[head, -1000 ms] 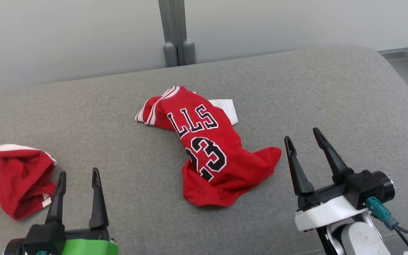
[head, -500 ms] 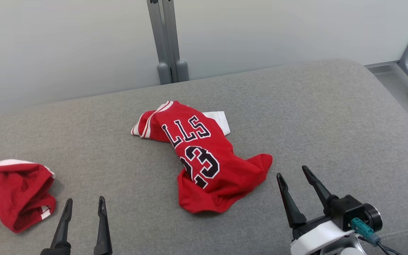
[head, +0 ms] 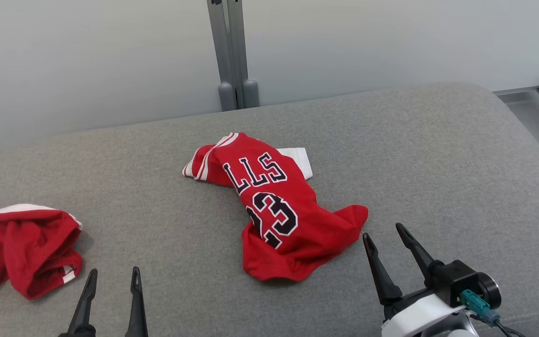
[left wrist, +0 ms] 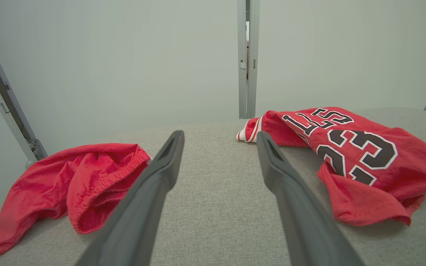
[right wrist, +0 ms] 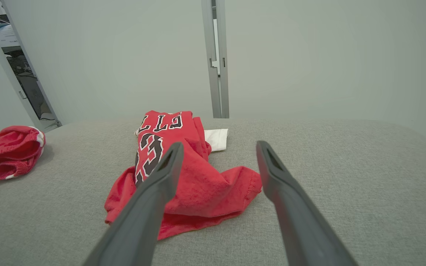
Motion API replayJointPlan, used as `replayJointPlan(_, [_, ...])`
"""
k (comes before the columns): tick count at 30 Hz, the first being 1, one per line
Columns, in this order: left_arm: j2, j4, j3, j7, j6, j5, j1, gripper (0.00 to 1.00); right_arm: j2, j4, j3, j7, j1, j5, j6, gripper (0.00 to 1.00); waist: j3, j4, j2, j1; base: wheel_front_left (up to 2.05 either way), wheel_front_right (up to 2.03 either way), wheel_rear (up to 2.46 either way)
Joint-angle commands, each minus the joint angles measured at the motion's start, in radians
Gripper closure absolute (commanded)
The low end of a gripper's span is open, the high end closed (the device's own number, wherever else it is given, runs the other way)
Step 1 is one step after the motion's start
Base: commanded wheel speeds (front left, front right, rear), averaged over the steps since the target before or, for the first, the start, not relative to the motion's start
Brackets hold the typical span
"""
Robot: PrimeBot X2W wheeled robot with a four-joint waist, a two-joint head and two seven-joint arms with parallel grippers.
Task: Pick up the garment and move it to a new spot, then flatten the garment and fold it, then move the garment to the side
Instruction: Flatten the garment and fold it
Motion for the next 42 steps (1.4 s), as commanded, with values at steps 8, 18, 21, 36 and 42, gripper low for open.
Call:
replayJointPlan(8, [-0.001, 0.012, -0.002, 0.000, -0.004, -0.012, 0.017, 0.00, -0.002, 0.005, 0.011, 0.000, 0.007, 0.007, -0.001, 0.00, -0.005, 0.003, 0.0000, 0.0000, 0.00, 0.00, 0.00])
replayJointPlan(18, [-0.001, 0.020, -0.010, 0.000, -0.009, -0.014, 0.014, 0.00, -0.002, 0.008, 0.018, 0.000, 0.012, 0.006, -0.001, 0.00, -0.012, -0.002, 0.0000, 0.0000, 0.00, 0.00, 0.00])
replayJointPlan(21, [-0.001, 0.021, -0.013, 0.000, -0.007, -0.016, 0.016, 0.00, -0.002, 0.008, 0.019, 0.000, 0.012, 0.005, -0.001, 0.00, -0.011, -0.003, 0.0000, 0.0000, 0.00, 0.00, 0.00])
replayJointPlan(36, [-0.001, 0.021, -0.024, 0.000, -0.001, -0.010, 0.010, 0.00, -0.002, 0.011, 0.024, 0.000, 0.014, -0.001, -0.001, 0.00, -0.007, 0.007, 0.0000, 0.0000, 0.00, 0.00, 0.00])
replayJointPlan(42, [-0.001, 0.023, -0.026, 0.000, -0.001, 0.002, 0.002, 0.00, -0.002, 0.009, 0.026, 0.000, 0.016, 0.003, -0.001, 0.00, 0.001, 0.014, 0.0000, 0.0000, 0.00, 0.00, 0.00])
